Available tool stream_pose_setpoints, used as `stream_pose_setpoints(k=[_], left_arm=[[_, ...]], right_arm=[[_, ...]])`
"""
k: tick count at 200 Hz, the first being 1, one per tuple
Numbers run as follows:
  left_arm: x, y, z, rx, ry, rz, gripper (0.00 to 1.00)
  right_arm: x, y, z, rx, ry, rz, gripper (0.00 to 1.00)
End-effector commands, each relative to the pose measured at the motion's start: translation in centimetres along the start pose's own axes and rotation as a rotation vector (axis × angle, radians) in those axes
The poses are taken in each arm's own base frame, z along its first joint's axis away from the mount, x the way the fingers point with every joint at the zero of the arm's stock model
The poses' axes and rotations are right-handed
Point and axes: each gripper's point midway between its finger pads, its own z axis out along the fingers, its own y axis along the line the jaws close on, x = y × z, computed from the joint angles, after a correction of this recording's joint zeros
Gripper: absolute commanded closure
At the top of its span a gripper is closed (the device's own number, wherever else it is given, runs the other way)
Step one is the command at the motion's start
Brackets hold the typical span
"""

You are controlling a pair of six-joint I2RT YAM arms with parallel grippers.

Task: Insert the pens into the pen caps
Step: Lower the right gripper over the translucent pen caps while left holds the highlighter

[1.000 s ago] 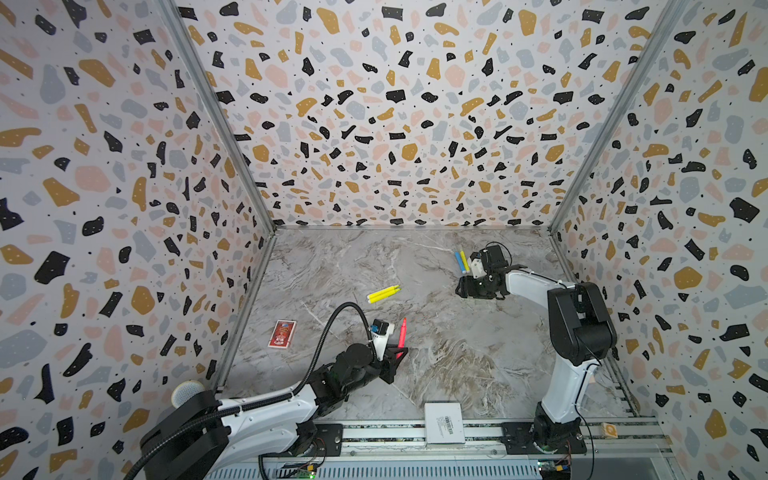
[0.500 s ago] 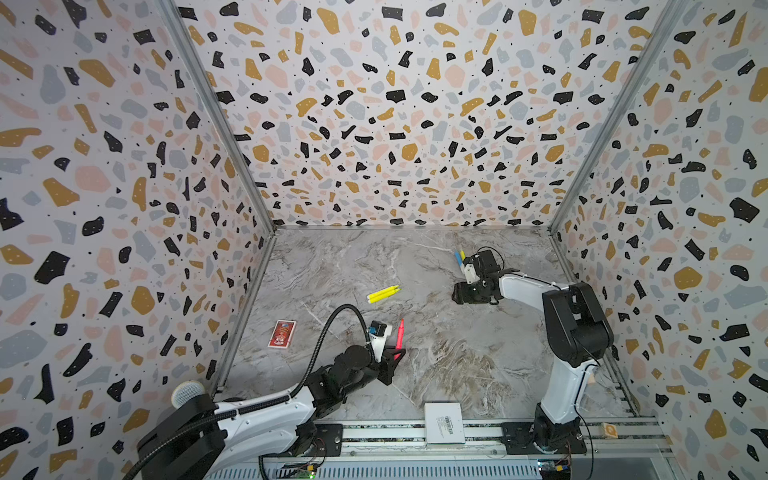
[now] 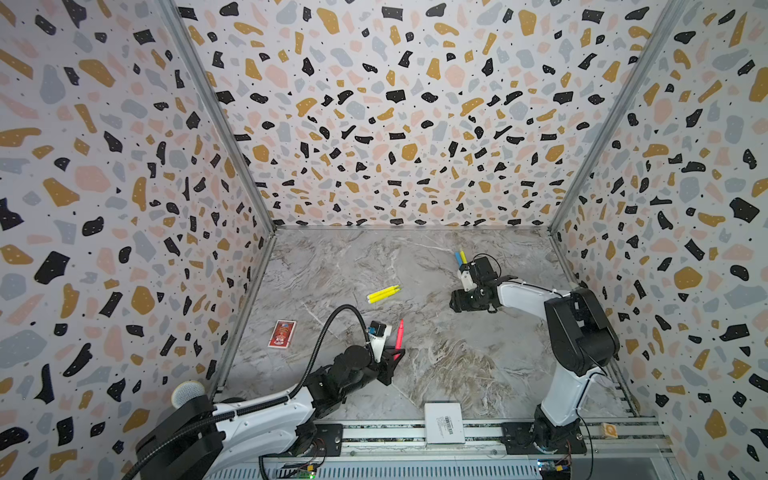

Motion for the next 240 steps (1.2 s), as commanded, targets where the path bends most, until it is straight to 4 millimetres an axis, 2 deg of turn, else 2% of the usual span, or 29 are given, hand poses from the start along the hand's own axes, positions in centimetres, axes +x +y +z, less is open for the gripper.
stream_pose_setpoints(k=[1,29,75,130,172,208,240], left_arm=[[-0.8,0.2,-0.2,-0.007,-0.04,-0.009,1.0],[-0.8,0.2,-0.3,-0.007,-0.037,-0.008,1.0],[-0.9,0.4,-0.4,-0.017,-0.044,-0.008,1.0],[-0.9,0.3,-0.3,-0.015,-0.043,-0.005,1.0],[-1.1,0.3,-0.4,-0.015,-0.048,-0.006,1.0],[-1.0,0.5,-0.4,-0.018,-0.045,-0.004,1.0],[-1.1,0.4,-0.4,-0.016,-0.049,-0.002,1.0]], right_arm=[[-0.7,0.2,-1.0,0.008,-0.022,-0.005,0.34],[-1.4,0.2,-0.5,0.014,-0.013,-0.011,0.34],[-1.6,2.1,-0.1,-0.027,-0.015,-0.044,0.34],[0.5,4.0,0.9,-0.072,0.006,-0.073,0.35],[3.0,5.3,1.1,-0.075,0.033,-0.095,0.37],[4.5,5.7,0.4,-0.056,0.032,-0.104,0.37],[4.9,5.9,-0.5,-0.048,0.016,-0.104,0.37]])
